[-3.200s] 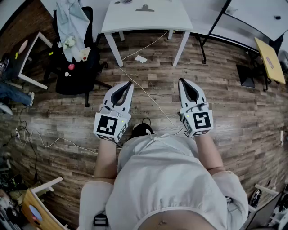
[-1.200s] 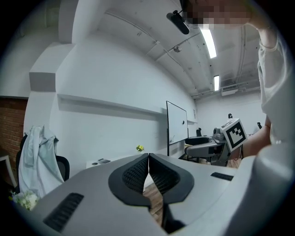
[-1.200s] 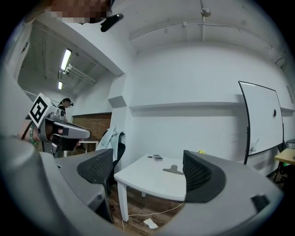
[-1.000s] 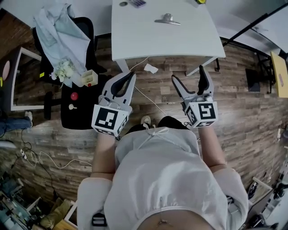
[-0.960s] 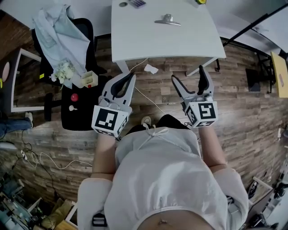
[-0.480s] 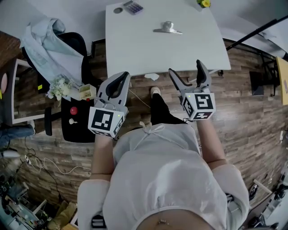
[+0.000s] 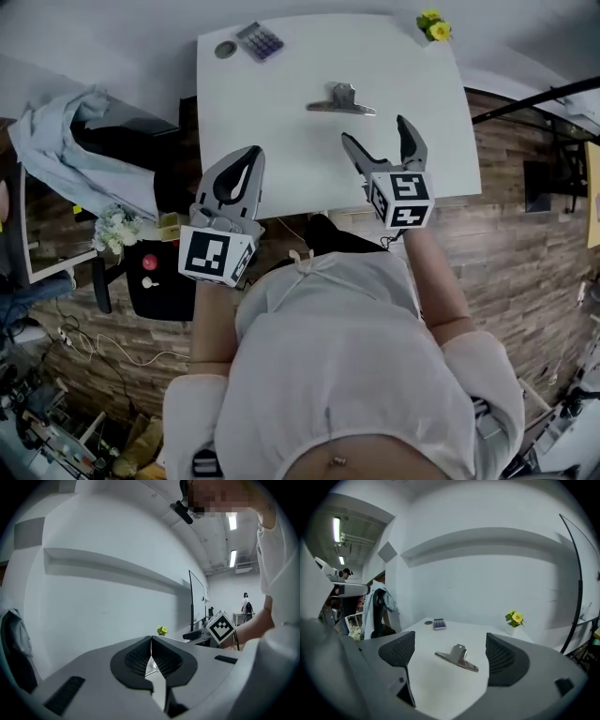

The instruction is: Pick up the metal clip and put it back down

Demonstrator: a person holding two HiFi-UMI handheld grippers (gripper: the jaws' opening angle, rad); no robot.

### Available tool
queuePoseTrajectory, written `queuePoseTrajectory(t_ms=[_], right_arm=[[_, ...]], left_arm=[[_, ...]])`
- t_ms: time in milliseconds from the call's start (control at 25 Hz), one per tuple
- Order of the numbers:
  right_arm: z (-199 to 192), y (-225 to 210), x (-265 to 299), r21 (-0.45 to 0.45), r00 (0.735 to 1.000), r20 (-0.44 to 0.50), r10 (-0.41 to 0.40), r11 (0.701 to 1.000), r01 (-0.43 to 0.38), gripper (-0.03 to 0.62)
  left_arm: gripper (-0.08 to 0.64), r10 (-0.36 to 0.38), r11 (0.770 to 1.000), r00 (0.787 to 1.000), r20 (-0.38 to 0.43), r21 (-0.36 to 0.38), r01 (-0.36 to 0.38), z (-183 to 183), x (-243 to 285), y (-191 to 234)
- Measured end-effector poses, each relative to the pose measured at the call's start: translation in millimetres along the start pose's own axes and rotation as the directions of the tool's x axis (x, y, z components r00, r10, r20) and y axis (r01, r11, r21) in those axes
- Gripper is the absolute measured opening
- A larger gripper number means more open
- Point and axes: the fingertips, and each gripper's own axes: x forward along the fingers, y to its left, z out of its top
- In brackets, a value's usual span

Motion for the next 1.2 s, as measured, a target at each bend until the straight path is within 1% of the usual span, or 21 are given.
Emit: queuePoseTrajectory(t_ms=[160,360,480,560,640,720,840,1000,1080,1120,1200], right_arm=[[-18,-22,53,0.042,0.995,-0.095,0.013,0.999,-0.009,0.469],[-40,-35,100,0.108,0.979,-0.198,0.038,0.994,-0.017,0.468],[-59,-37,123,0.159,0.962,-0.270,0.043,0.987,0.000,0.457],[-70,-37,138,0.197,0.949,-0.313,0.047,0.980,0.016,0.434],[-82,-38,151,0.227,0.935,-0.353,0.042,0.973,0.042,0.396],[-91,-38,162,0.244,0.921,-0.388,0.027,0.967,0.074,0.388],[-105,-40,177,0.248,0.900,-0.435,0.007,0.962,0.113,0.390],[-123,-38,194,0.245,0.864,-0.503,-0.011,0.957,0.155,0.390],[-128,-37,197,0.225,0.849,-0.527,-0.036,0.957,0.181,0.377],[-130,-38,197,0.210,0.841,-0.538,-0.054,0.958,0.196,0.356],[-131,-38,197,0.184,0.826,-0.557,-0.084,0.958,0.222,0.360]], left_arm=[[0.020,0.002,1.000,0.999,-0.032,-0.027,-0.003,-13,50,21],[0.020,0.015,0.998,0.998,-0.061,-0.066,-0.019,-25,88,36],[0.020,0.019,0.997,0.996,-0.092,-0.078,-0.026,-34,99,44],[0.020,0.025,0.996,0.994,-0.104,-0.084,-0.034,-39,105,50],[0.020,0.030,0.995,0.993,-0.112,-0.092,-0.040,-43,109,57],[0.020,0.029,0.994,0.992,-0.123,-0.100,-0.041,-50,113,62],[0.020,0.018,0.994,0.990,-0.137,-0.107,-0.033,-59,119,66],[0.020,-0.006,0.993,0.986,-0.167,-0.114,-0.013,-72,126,72],[0.020,-0.020,0.992,0.984,-0.177,-0.128,-0.003,-76,127,77],[0.020,-0.026,0.991,0.984,-0.178,-0.133,0.002,-78,128,80],[0.020,-0.034,0.991,0.982,-0.187,-0.137,0.008,-80,129,85]])
